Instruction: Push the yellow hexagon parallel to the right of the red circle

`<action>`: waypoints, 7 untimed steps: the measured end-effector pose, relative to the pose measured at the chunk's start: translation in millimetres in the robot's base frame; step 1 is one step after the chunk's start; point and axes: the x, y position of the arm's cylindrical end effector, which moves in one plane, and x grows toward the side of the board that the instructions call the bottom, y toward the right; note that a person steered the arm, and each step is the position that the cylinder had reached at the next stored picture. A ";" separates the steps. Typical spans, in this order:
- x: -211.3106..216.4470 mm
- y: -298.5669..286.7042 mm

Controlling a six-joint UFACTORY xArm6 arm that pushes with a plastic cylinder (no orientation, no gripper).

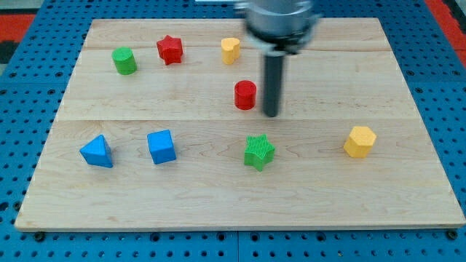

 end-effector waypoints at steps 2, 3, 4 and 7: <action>35.5 84.9; 77.2 178.7; 107.8 143.9; -30.6 38.7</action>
